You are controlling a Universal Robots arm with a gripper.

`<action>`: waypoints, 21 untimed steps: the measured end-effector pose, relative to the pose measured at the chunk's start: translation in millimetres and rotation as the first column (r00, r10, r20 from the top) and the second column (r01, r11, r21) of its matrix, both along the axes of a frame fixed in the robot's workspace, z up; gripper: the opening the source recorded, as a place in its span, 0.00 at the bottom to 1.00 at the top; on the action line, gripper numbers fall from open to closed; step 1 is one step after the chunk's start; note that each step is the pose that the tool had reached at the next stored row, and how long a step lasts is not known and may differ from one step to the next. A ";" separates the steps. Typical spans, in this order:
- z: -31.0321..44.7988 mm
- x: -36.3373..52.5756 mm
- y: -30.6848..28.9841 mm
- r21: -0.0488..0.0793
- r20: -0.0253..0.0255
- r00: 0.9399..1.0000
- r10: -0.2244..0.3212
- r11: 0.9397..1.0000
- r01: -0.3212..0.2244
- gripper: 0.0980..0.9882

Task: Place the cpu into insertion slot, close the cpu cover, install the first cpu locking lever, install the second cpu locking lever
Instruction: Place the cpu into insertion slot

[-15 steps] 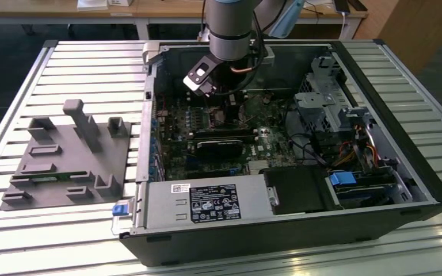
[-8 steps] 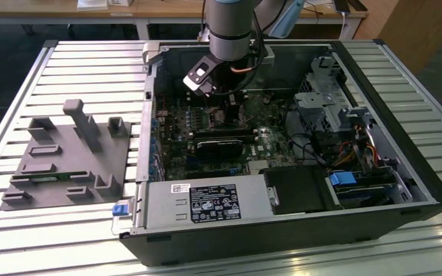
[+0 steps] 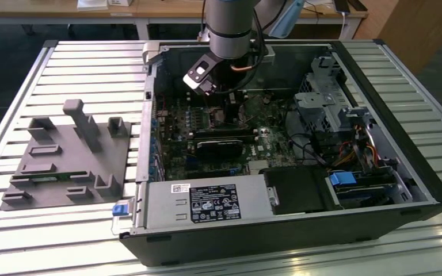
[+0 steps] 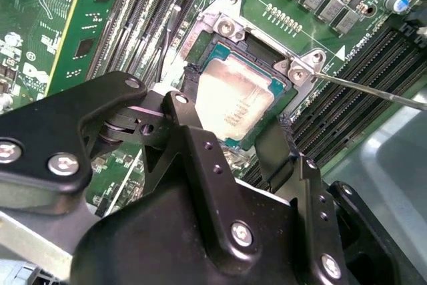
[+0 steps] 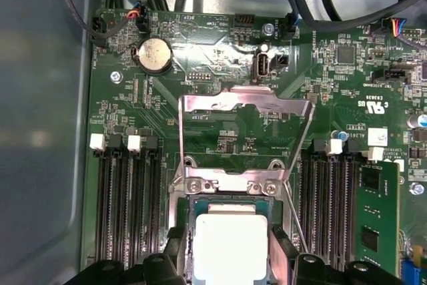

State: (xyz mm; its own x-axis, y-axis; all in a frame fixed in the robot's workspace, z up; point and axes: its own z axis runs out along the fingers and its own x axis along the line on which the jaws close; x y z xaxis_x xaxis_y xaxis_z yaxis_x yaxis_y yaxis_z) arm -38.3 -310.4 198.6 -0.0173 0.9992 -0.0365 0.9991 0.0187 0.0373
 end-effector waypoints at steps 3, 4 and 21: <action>4.5 0.0 0.0 0.000 0.000 1.000 0.000 1.000 0.000 0.58; 5.9 0.0 0.0 0.000 0.000 1.000 0.000 1.000 0.000 0.58; 8.5 0.0 -3.6 0.000 0.000 1.000 0.000 1.000 0.000 0.03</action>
State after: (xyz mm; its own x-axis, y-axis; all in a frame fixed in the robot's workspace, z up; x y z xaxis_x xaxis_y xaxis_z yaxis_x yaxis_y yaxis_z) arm -38.3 -314.0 207.1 -0.0174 0.9992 -0.0362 0.9991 0.0187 0.0373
